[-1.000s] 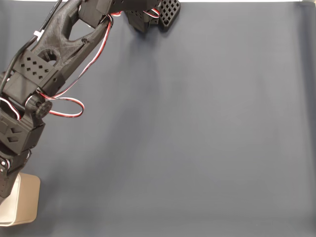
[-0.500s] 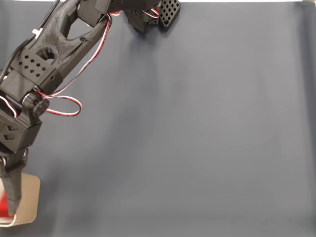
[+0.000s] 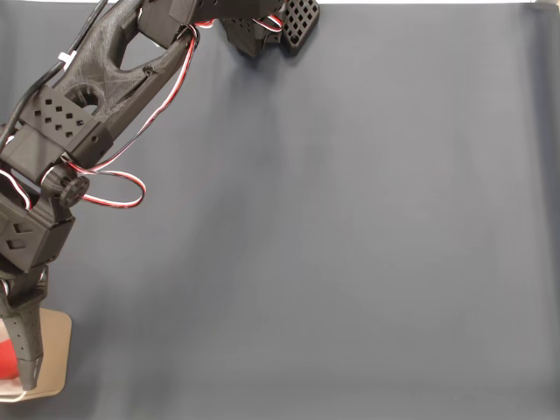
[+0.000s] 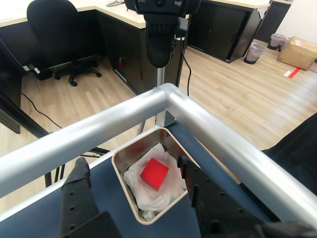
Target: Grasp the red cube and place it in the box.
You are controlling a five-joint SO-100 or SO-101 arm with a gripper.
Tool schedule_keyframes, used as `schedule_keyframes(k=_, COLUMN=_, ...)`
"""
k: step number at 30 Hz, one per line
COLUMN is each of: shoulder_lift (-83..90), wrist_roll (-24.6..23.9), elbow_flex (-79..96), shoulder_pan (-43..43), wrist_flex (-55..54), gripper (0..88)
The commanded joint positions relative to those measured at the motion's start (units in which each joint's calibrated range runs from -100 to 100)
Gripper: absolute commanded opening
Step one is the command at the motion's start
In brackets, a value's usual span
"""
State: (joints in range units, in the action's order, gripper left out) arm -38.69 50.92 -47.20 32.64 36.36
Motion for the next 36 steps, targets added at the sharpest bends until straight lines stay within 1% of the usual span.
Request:
schedule_keyframes(k=1, shoulder_lift=4.4, wrist_roll=-0.4, elbow_flex=-0.4, shoulder_pan=0.4, wrist_flex=-1.4, gripper=40.4)
schedule_keyframes(k=13, shoulder_lift=4.7, wrist_roll=-0.6, elbow_flex=-0.4, shoulder_pan=0.2, wrist_flex=-1.4, gripper=39.9)
schedule_keyframes(k=16, shoulder_lift=4.9, wrist_roll=-0.7, elbow_flex=-0.4, shoulder_pan=0.2, wrist_flex=-1.4, gripper=37.6)
schedule_keyframes(k=18, shoulder_lift=5.1, wrist_roll=-0.8, elbow_flex=-0.4, shoulder_pan=0.2, wrist_flex=-1.3, gripper=33.7)
schedule_keyframes(k=24, shoulder_lift=6.0, wrist_roll=-1.0, elbow_flex=0.3, shoulder_pan=-0.2, wrist_flex=-1.6, gripper=12.2)
schedule_keyframes(k=28, shoulder_lift=7.7, wrist_roll=-1.2, elbow_flex=1.8, shoulder_pan=-1.1, wrist_flex=-1.7, gripper=1.4)
schedule_keyframes(k=29, shoulder_lift=8.3, wrist_roll=-1.3, elbow_flex=2.4, shoulder_pan=-1.5, wrist_flex=-1.7, gripper=0.0)
schedule_keyframes(k=36, shoulder_lift=14.7, wrist_roll=-2.3, elbow_flex=9.1, shoulder_pan=-5.7, wrist_flex=-1.7, gripper=0.0)
